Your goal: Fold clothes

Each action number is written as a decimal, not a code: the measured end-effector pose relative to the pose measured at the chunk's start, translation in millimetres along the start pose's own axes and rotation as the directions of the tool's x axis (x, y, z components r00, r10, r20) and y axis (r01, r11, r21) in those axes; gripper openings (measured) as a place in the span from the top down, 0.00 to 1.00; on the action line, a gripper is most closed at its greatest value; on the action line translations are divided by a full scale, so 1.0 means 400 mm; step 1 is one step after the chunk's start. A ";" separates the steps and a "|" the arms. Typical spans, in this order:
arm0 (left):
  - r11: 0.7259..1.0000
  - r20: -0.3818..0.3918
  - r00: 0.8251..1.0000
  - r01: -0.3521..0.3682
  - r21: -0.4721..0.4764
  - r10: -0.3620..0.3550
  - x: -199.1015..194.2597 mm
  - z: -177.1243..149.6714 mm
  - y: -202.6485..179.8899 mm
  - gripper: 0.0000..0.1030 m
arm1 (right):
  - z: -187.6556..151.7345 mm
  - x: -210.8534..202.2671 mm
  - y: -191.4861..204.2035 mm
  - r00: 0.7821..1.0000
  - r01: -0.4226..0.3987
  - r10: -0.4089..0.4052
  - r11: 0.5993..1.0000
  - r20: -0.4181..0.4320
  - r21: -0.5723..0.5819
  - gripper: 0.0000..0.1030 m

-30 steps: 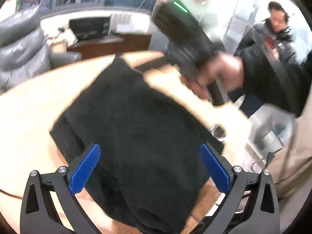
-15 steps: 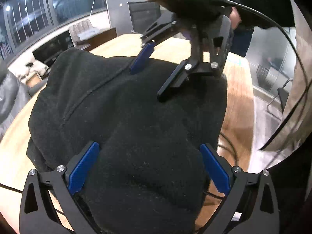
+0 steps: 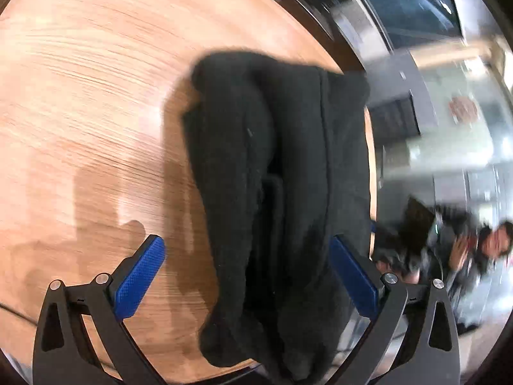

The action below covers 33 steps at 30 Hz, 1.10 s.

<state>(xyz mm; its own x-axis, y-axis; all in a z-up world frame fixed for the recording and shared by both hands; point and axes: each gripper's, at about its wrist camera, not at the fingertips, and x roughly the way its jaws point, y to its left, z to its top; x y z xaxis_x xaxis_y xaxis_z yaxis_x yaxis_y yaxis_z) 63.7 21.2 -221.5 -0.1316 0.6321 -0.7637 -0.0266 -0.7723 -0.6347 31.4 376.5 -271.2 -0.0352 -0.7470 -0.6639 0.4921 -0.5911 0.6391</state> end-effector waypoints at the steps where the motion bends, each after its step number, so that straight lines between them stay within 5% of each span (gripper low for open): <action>1: 1.000 -0.026 0.999 0.019 -0.011 -0.020 0.016 -0.003 0.008 0.00 | 0.005 0.022 -0.003 1.000 -0.009 0.009 1.000 -0.021 -0.013 0.16; 6: 0.983 -0.077 0.980 0.178 -0.044 -0.181 0.074 -0.006 0.002 0.00 | 0.032 0.057 -0.019 0.999 -0.041 0.040 0.999 -0.020 -0.014 0.07; 11: 0.975 -0.150 0.964 0.217 -0.036 -0.220 0.122 -0.071 -0.008 0.00 | 0.028 0.095 -0.031 0.999 -0.051 0.051 0.997 -0.006 0.053 0.06; 15: 0.971 -0.119 0.964 0.236 -0.036 -0.239 0.113 -0.067 0.010 0.04 | 0.018 0.098 -0.018 0.999 -0.027 0.024 0.996 0.038 0.082 0.21; 17: 0.976 -0.106 0.970 0.218 -0.030 -0.220 0.102 -0.066 0.016 0.16 | 0.018 0.100 0.011 0.998 0.000 -0.004 0.998 0.055 0.069 0.31; 19: 0.978 -0.079 0.975 0.207 -0.012 -0.208 0.075 -0.072 0.019 0.26 | 0.018 0.104 0.039 0.997 0.018 -0.023 0.998 0.074 0.058 0.43; 25: 0.980 -0.014 0.980 0.198 0.033 -0.198 -0.047 -0.076 0.049 0.50 | 0.019 0.133 0.133 0.988 0.029 -0.037 0.998 0.152 0.052 0.53; 33: 0.989 0.178 0.976 0.112 0.096 -0.128 -0.378 0.081 0.155 0.52 | 0.211 0.232 0.377 0.960 0.000 0.023 0.997 0.280 -0.083 0.56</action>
<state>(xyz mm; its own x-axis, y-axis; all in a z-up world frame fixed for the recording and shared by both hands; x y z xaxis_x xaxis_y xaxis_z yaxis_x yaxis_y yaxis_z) 49.8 -124.4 -141.6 -0.3012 0.7042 -0.6429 -0.1366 -0.6991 -0.7018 28.9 192.5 -203.5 -0.2659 -0.8159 -0.5135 0.5626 -0.5638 0.6046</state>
